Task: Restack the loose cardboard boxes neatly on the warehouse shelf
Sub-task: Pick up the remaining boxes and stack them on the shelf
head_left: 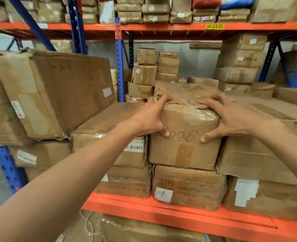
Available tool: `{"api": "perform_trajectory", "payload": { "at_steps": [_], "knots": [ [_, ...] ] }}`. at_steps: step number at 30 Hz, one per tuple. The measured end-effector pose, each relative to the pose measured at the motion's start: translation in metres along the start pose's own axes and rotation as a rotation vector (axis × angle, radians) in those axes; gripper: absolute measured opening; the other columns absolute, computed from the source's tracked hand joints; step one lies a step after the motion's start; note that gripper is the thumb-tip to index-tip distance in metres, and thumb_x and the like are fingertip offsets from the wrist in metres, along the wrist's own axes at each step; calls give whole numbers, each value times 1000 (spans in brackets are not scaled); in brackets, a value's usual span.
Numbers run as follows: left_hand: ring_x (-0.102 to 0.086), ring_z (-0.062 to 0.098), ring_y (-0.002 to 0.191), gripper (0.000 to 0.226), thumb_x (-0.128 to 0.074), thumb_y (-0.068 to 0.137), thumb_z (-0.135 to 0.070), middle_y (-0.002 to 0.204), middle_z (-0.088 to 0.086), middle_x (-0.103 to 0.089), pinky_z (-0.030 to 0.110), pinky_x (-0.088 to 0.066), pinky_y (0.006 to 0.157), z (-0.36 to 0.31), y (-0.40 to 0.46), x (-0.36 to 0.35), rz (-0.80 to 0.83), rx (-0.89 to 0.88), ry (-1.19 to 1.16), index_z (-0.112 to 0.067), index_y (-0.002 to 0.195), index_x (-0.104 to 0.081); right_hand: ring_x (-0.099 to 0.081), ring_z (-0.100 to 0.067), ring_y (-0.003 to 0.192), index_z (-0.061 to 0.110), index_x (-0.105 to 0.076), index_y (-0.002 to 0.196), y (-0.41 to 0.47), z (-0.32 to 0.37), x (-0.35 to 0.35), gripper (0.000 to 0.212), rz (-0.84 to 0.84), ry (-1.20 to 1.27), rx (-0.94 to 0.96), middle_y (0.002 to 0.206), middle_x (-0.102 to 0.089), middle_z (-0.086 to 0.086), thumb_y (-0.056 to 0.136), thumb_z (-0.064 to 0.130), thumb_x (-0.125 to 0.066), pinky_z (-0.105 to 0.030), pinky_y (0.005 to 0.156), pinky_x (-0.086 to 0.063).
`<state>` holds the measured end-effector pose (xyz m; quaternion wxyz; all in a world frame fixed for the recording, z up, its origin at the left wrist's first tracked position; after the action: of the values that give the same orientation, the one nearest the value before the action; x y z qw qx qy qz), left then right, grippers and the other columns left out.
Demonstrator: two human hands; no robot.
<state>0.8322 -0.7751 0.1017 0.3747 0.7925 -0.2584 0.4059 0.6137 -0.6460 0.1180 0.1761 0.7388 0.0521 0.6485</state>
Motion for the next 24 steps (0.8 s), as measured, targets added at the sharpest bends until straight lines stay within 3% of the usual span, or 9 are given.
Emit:
{"api": "perform_trajectory", "payload": {
  "at_steps": [9,13,19,22,24],
  "knots": [
    [-45,39,133,111,-95,64,-19,145,14,-36,55,-35,115,-10,-14,5,41,83,-25,-36,151,-28,-42,-34,136,48,-31,152,-6,8,2,137,-34,99,30,154,-31,-5,29,101,-63,-50,107,-40],
    [-45,36,131,105,-94,64,-15,144,10,-35,55,-37,114,-13,-22,4,0,108,-73,-36,146,-33,-43,-36,135,48,-28,152,-13,9,0,137,-50,86,6,157,-29,-8,30,103,-60,-51,104,-40],
    [-40,39,137,109,-92,67,-12,148,11,-34,58,-33,117,-17,-12,6,56,214,-72,-43,150,-28,-39,-33,137,42,-34,152,-3,10,12,132,18,108,2,152,-37,-6,37,81,-83,-47,108,-40],
    [-34,40,143,114,-88,72,-10,156,14,-29,59,-32,118,-27,-18,-2,41,220,-67,-47,156,-20,-32,-36,142,44,-30,153,-4,6,11,131,79,105,-52,159,-28,-6,39,77,-86,-54,112,-36],
    [-33,39,145,115,-86,76,-12,160,14,-27,59,-32,119,-31,-30,-2,15,218,-70,-49,158,-14,-19,-41,149,48,-22,155,0,7,16,136,168,42,-109,166,-17,-7,37,88,-77,-65,115,-23]
  ]
}}
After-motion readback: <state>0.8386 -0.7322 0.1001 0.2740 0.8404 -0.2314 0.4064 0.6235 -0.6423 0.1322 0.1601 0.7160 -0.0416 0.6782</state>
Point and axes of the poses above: each hand's wrist, its own y-axis towards the middle knuckle, its own x-axis out of the back of the hand, z = x × y, the point moved 3 cm from there along y, towards the middle knuckle
